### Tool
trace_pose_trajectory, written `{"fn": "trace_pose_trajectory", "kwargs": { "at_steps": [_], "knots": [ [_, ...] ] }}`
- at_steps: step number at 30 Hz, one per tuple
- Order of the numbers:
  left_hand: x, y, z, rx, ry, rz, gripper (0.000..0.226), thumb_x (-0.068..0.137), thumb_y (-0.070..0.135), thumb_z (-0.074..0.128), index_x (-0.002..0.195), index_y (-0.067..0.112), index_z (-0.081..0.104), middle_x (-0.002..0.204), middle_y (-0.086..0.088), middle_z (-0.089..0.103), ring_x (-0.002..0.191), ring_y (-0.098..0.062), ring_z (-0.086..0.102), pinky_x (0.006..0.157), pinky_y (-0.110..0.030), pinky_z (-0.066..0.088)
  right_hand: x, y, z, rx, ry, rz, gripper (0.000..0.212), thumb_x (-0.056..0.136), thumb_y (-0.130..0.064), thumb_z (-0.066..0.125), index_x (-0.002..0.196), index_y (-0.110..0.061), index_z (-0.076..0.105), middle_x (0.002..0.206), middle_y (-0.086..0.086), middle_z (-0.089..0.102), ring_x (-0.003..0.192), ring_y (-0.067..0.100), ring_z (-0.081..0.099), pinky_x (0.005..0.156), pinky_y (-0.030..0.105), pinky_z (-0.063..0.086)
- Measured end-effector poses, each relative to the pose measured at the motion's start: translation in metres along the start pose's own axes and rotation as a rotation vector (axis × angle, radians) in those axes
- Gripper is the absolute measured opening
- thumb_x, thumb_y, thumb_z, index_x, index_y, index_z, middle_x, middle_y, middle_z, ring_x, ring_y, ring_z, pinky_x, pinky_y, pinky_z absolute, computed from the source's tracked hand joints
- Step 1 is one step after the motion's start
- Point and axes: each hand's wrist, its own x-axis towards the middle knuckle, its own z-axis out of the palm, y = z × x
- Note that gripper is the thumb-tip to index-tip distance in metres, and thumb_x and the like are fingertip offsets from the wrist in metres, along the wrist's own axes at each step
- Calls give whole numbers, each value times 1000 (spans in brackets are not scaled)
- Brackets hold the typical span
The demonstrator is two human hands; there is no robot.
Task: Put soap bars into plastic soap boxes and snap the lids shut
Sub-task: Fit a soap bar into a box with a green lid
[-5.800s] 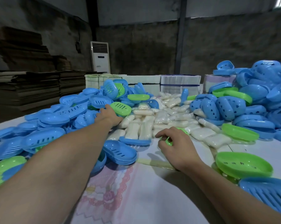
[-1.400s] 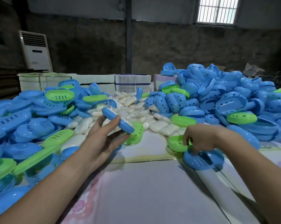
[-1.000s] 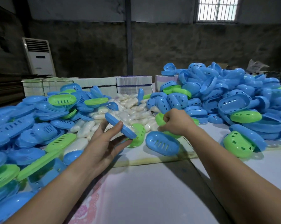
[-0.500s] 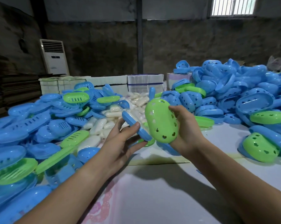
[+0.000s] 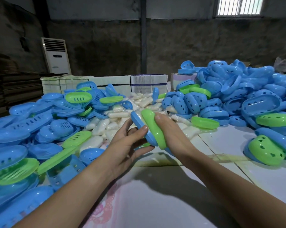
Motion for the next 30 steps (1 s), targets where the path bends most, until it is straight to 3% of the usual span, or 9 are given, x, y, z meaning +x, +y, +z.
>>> {"fn": "trace_pose_trajectory", "kwargs": {
  "at_steps": [2, 4, 6, 9, 12, 17, 19, 24, 30],
  "knots": [
    [0, 1, 0, -18, 10, -5, 65, 77, 17, 72, 140, 20, 56, 130, -18, 67, 110, -32, 70, 75, -38, 63, -1, -1, -1, 11, -55, 18, 49, 88, -49, 51, 136, -40, 52, 130, -11, 59, 117, 7, 57, 104, 35, 46],
    [0, 2, 0, -25, 14, -1, 62, 78, 17, 72, 138, 19, 57, 133, -20, 65, 111, -33, 71, 75, -38, 62, -2, -2, -1, 37, -65, 8, 54, 77, -48, 57, 130, -48, 53, 122, -7, 62, 102, 3, 64, 88, 23, 52],
    [-1, 3, -1, -15, 9, 13, 61, 79, 18, 73, 138, 19, 56, 131, -19, 67, 111, -33, 71, 75, -37, 62, -1, -3, -3, 102, -52, -8, 53, 75, -46, 62, 128, -48, 55, 111, -3, 64, 89, 3, 68, 74, 18, 53],
    [0, 1, -1, 7, 26, 45, 67, 78, 17, 74, 141, 23, 53, 119, -14, 73, 107, -32, 73, 71, -35, 62, 1, -1, -5, 225, -33, -40, 48, 77, -41, 67, 123, -47, 57, 92, -14, 69, 84, 3, 70, 67, 15, 52],
    [0, -2, -1, 48, 24, 69, 75, 78, 19, 75, 146, 32, 47, 102, -7, 74, 103, -29, 75, 72, -36, 62, 0, 1, -4, 213, -48, -48, 50, 77, -42, 69, 126, -47, 58, 96, -13, 67, 87, 4, 71, 70, 16, 52],
    [0, 0, -2, 96, 4, 83, 83, 75, 25, 79, 149, 38, 45, 116, -8, 74, 105, -29, 74, 74, -36, 62, -1, 0, -3, 196, -55, -48, 56, 78, -44, 69, 132, -44, 56, 117, 2, 59, 92, 5, 69, 77, 19, 54],
    [-1, 0, -1, 109, 5, 83, 84, 74, 26, 81, 149, 38, 46, 123, -12, 71, 106, -30, 74, 75, -37, 62, -2, -1, -3, 203, -64, -56, 54, 83, -41, 72, 134, -43, 55, 118, 4, 59, 93, 5, 70, 77, 19, 55],
    [-1, 1, -3, 149, 6, 104, 87, 71, 27, 82, 149, 37, 46, 129, -17, 66, 104, -32, 74, 74, -39, 62, -3, -1, -3, 207, -66, -41, 63, 74, -46, 68, 136, -38, 55, 121, 16, 59, 103, 26, 68, 85, 32, 58],
    [0, 1, -6, 218, 2, 110, 89, 68, 30, 84, 149, 38, 47, 122, -14, 65, 102, -30, 75, 74, -38, 62, -3, -3, -6, 190, -93, -28, 59, 80, -41, 75, 136, -35, 56, 118, 21, 60, 97, 26, 67, 88, 37, 56]
  ]
}}
